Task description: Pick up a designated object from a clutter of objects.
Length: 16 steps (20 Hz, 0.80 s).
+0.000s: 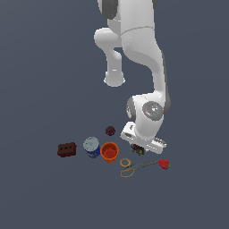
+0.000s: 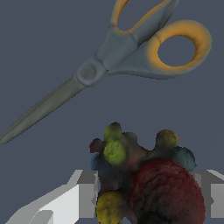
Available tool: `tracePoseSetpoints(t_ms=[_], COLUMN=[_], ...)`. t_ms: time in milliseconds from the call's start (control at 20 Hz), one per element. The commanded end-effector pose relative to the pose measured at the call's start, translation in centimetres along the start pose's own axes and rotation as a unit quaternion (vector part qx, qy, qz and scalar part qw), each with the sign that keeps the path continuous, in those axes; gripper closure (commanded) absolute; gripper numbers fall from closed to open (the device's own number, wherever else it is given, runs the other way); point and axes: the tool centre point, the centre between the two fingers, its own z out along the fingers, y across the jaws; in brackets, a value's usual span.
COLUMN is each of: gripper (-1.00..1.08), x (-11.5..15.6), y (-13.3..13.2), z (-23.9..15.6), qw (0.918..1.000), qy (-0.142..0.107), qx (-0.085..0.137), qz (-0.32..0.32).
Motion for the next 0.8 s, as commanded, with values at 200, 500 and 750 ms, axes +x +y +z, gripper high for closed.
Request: tracePoseSetpoints(t_ms=[200,500,750], gripper=[1.08,1.08,1.08], x=[0.0,-0.7,-1.8], y=[-0.1,-0.3,-0.6], z=[-0.1,-1.5,-3.9], qw=[1.0,1.0,1.0], qy=[0.0,0.0,0.0], qx=[0.001,0.001,0.0], qz=[0.0,0.0,0.0])
